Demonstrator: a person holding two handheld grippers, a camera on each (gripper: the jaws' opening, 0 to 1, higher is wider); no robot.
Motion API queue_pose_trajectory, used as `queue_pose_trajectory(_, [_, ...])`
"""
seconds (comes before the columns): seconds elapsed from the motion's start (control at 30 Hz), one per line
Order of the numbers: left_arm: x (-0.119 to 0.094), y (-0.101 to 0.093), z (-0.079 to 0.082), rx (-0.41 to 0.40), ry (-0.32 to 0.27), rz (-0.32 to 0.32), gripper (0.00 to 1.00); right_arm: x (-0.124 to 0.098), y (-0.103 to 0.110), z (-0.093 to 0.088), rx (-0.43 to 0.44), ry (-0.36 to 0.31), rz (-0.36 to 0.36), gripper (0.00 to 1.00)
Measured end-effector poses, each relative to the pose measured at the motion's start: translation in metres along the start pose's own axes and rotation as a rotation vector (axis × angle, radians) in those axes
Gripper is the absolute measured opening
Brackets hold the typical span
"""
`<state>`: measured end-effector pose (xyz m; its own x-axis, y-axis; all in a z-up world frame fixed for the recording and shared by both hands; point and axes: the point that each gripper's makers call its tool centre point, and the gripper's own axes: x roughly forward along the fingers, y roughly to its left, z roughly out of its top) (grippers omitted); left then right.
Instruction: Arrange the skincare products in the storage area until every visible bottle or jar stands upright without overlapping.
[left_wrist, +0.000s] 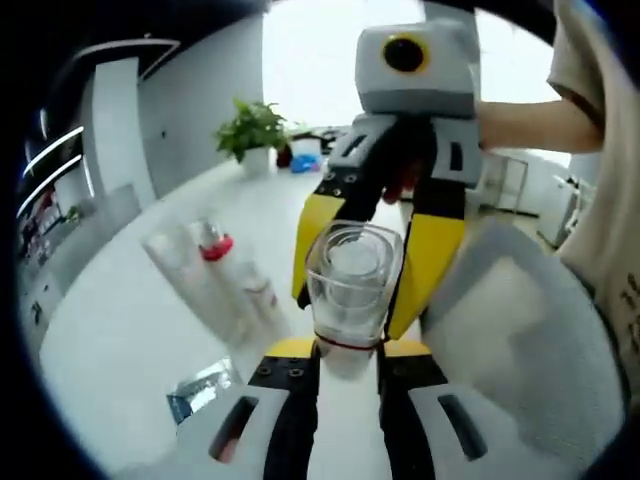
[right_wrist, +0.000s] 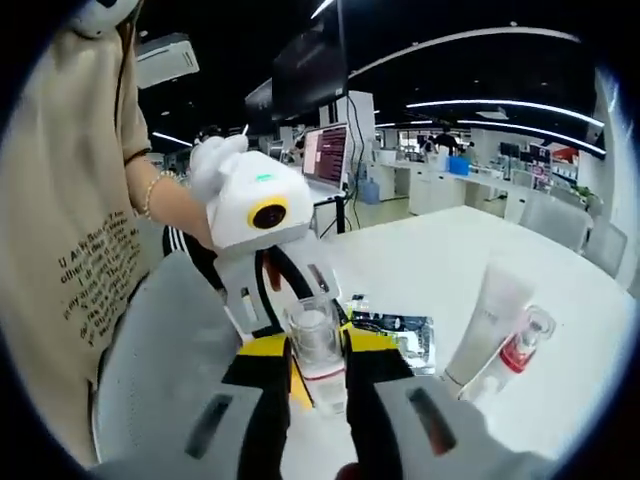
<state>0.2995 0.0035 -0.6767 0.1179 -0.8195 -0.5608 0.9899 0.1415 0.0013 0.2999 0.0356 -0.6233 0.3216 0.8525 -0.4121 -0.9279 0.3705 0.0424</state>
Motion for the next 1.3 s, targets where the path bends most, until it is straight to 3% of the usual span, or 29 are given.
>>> queue_pose_trajectory(0.33, [0.025,-0.002,-0.03,-0.064,0.032,-0.001,0.17,0.01,-0.005,-0.038,0.01,0.078,0.076,0.19])
queue_pose_trajectory(0.63, [0.036,0.006,-0.042,-0.084,0.053,0.036,0.17,0.015,-0.014,-0.054,0.056,0.094,0.039,0.2])
queue_pose_trajectory(0.87, [0.042,0.009,-0.046,-0.077,0.049,0.045,0.17,0.015,-0.021,-0.058,0.105,0.084,-0.006,0.24])
queue_pose_trajectory(1.07, [0.047,0.009,-0.048,-0.076,0.041,0.041,0.17,0.015,-0.025,-0.06,0.136,0.08,-0.042,0.33])
queue_pose_trajectory(1.3, [0.052,0.015,-0.044,-0.072,0.02,0.048,0.17,0.006,-0.023,-0.057,0.232,0.007,-0.085,0.46])
